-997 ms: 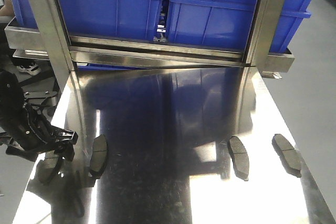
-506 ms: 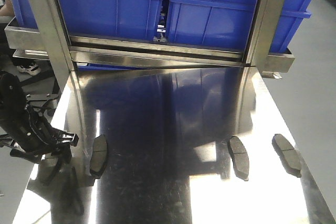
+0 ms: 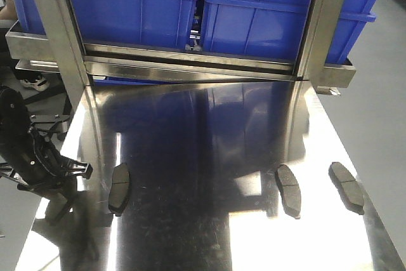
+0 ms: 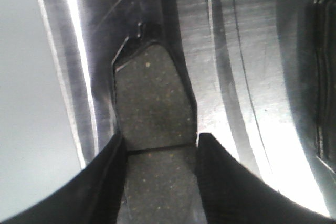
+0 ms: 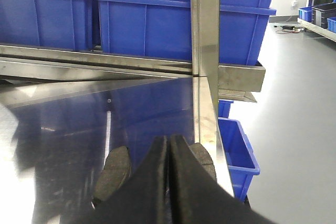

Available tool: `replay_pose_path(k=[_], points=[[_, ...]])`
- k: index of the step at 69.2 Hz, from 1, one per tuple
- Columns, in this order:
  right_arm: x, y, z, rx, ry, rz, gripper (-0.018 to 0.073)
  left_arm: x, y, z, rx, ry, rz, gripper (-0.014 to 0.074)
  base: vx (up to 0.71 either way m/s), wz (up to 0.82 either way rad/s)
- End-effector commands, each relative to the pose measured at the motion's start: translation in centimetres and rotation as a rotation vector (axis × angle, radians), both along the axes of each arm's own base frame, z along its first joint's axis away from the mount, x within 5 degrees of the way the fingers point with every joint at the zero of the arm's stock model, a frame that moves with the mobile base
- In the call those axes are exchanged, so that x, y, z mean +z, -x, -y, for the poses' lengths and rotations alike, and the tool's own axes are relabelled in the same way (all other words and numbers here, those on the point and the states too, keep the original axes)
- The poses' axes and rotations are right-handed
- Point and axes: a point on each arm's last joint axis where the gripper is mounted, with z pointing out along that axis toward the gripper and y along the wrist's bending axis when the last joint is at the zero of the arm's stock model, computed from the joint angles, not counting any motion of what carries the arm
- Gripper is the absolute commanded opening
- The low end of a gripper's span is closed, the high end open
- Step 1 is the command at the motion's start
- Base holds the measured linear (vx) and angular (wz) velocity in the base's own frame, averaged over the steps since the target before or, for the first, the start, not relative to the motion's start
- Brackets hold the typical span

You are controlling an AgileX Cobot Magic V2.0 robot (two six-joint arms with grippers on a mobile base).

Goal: Move and align brake pads A on conveyor
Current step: 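Lift the grasped brake pad off the table with the left gripper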

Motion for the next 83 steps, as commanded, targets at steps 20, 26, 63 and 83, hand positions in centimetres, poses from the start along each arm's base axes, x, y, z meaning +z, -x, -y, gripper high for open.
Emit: replay_pose_path(k=[20,26,63,83], points=[[0.1,0.0,0.0,-0.005,0.004,0.072,-0.0010,2.4,-0.2,0.2,-0.048,0.005,0.087,0.0160,0.00,0.00],[0.1,0.0,0.0,-0.005,0.004,0.072,-0.0010,2.8,-0.1,0.2,-0.047,0.006,0.106,0.0160,0.00,0.00],[0.1,0.0,0.0,-0.005,0.004,0.072,-0.0010,8.6,1.9,0.0,-0.044,0.013,0.304,0.0160,0.00,0.00],[0.1,0.0,0.0,-0.005,0.004,0.072,-0.0010,11.5,7.1,-0.5,-0.038,0.015,0.471,0.0163,0.00,0.00]])
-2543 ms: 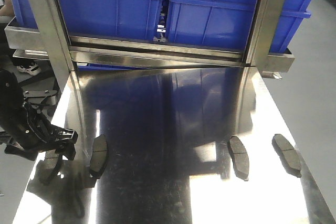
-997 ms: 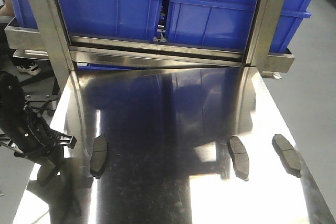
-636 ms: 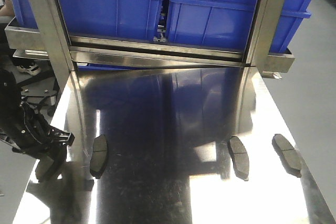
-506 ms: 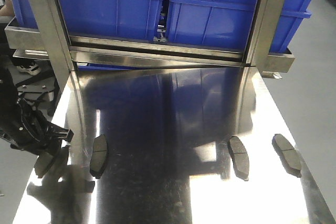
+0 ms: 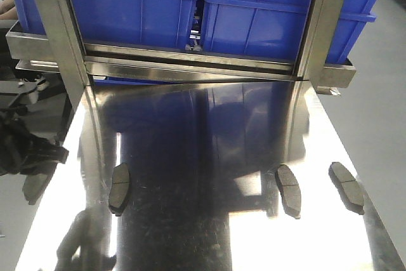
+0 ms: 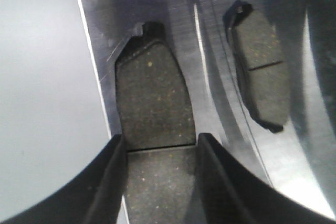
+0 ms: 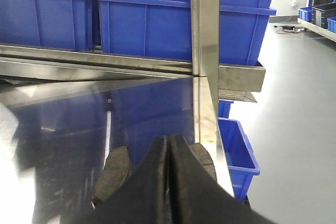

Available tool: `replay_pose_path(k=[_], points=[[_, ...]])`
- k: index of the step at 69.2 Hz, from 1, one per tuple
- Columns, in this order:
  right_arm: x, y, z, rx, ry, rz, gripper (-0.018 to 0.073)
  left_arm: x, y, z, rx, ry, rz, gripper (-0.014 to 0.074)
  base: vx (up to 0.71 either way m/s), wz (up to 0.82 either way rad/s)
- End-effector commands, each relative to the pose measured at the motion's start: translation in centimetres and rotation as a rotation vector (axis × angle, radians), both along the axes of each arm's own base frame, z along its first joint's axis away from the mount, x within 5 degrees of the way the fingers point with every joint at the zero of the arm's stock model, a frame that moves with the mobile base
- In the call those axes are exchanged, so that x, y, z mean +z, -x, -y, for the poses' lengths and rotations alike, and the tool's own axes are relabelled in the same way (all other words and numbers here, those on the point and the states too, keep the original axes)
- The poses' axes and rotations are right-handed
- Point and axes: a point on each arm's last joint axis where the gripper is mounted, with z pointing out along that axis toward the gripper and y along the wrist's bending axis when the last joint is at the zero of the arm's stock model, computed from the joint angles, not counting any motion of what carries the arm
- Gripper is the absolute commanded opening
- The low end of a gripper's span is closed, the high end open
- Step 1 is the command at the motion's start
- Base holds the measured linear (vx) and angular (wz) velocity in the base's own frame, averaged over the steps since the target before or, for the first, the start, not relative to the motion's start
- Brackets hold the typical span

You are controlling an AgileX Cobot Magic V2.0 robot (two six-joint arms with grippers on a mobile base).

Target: Move and align brake pads A on conveyor

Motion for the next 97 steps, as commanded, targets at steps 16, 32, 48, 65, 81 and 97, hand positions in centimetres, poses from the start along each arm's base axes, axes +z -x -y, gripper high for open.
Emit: replay_pose_path(k=[16,32,48,65,81,97], points=[[0.1,0.0,0.0,-0.005,0.004,0.072,-0.0010,3.9,5.5,-0.3,-0.010,0.012,0.276,0.0163,0.00,0.00],[0.1,0.0,0.0,-0.005,0.004,0.072,-0.0010,5.8,7.7,-0.5,-0.006,0.019,0.389,0.0163,0.00,0.00],[0.1,0.0,0.0,-0.005,0.004,0.072,-0.0010,6.6,8.5,-0.6,-0.006,0.021,0.429,0.0163,0.00,0.00],[0.1,0.0,0.0,-0.005,0.004,0.072,-0.0010,6.5,8.5,-0.6,-0.006,0.021,0.429,0.0163,0.00,0.00],[0.1,0.0,0.0,-0.005,0.004,0.072,-0.0010,6.5,8.5,-0.6,-0.006,0.021,0.429,0.0163,0.00,0.00],[0.1,0.0,0.0,-0.005,0.004,0.072,-0.0010,6.5,8.5,-0.6,-0.006,0.021,0.429,0.0163,0.00,0.00]])
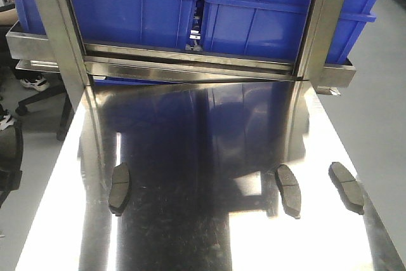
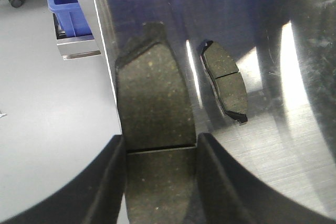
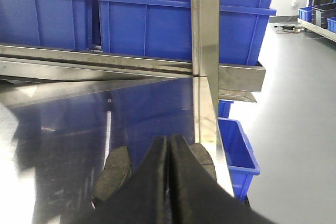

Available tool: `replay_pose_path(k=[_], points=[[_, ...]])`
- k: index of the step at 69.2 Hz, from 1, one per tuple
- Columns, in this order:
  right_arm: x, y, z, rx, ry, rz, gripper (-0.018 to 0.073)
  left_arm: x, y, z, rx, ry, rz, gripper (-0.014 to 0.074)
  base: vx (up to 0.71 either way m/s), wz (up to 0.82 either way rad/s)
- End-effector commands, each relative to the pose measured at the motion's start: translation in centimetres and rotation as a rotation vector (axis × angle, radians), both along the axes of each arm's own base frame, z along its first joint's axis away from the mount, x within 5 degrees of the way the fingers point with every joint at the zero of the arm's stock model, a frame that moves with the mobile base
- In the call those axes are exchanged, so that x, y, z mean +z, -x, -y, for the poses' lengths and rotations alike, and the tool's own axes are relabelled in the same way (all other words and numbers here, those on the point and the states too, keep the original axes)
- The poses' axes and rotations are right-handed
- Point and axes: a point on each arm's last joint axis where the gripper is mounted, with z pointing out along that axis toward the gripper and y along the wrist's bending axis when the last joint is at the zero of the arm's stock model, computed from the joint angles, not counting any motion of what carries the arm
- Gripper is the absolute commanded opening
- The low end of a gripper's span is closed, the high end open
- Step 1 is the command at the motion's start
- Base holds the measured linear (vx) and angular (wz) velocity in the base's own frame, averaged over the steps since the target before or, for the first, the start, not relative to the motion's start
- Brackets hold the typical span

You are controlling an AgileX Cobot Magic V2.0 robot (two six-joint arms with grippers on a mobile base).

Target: Move and align brake pads A on conveyor

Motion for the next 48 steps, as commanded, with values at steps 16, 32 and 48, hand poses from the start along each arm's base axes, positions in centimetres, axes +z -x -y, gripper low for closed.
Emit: replay_pose_path(k=[16,32,48], points=[[0.14,0.02,0.03,-0.005,0.004,0.072,-0.0010,1.55,-0.38,0.10,0.009,0.019,0.111,0.0163,0.00,0.00],[0.14,0.02,0.03,-0.005,0.004,0.072,-0.0010,1.55,-0.38,0.10,0.009,0.019,0.111,0.0163,0.00,0.00],[0.14,0.02,0.03,-0.005,0.004,0.072,-0.0010,1.55,-0.38,0.10,0.009,0.019,0.111,0.0163,0.00,0.00]])
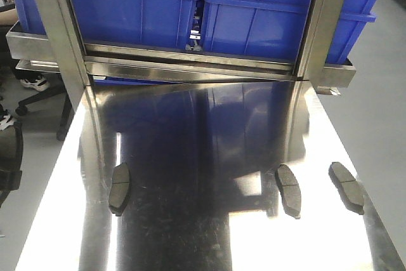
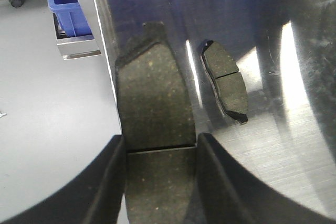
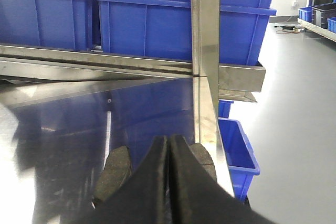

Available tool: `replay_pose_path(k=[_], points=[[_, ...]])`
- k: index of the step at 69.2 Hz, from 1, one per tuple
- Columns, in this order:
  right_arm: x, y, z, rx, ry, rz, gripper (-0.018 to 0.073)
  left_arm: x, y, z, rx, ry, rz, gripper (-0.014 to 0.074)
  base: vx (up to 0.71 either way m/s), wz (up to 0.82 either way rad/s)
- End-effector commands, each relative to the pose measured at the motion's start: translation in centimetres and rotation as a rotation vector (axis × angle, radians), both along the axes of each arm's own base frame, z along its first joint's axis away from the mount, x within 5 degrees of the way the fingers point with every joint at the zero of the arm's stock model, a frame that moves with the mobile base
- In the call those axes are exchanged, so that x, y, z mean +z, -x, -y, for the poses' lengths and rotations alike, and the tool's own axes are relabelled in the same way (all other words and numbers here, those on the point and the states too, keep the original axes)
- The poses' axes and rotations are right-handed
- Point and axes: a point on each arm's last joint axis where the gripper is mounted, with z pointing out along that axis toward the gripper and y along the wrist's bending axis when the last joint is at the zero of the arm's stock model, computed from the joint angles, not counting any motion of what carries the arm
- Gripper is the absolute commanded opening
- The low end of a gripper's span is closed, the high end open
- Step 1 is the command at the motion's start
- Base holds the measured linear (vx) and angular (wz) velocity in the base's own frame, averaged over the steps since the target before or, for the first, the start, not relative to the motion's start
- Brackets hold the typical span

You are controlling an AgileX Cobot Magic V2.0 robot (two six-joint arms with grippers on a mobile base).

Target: Move and align brake pads A on conveyor

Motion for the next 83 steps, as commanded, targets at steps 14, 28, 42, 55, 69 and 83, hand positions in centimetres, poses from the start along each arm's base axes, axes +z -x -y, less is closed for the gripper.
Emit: replay_pose_path(k=[14,28,42,55,69,83], points=[[0.1,0.0,0.0,-0.005,0.004,0.072,-0.0010,1.5,-0.4,0.1,0.009,0.019,0.111,0.0163,0.00,0.00],[0.9,0.1,0.0,-0.005,0.001,0.092,-0.0007,1.5,-0.4,0.1,0.009,0.019,0.111,0.0163,0.00,0.00],[6.6,0.8,0.1,-0.013,0.060,0.195,-0.0006,1.5,-0.4,0.1,0.009,0.019,0.111,0.0163,0.00,0.00],[13.0,0.2,0.2,-0.018,0.067,0.112,-0.0006,1.5,-0.4,0.1,0.009,0.019,0.111,0.0163,0.00,0.00],[16.1,-1.6,0.1,-0.016,0.068,-0.024,-0.0005,1.5,-0.4,0.1,0.009,0.019,0.111,0.0163,0.00,0.00],[15.9,-2.3,0.0,-0.015,0.070,-0.060,0.0018,1.5,-0.4,0.1,0.009,0.019,0.111,0.0163,0.00,0.00]])
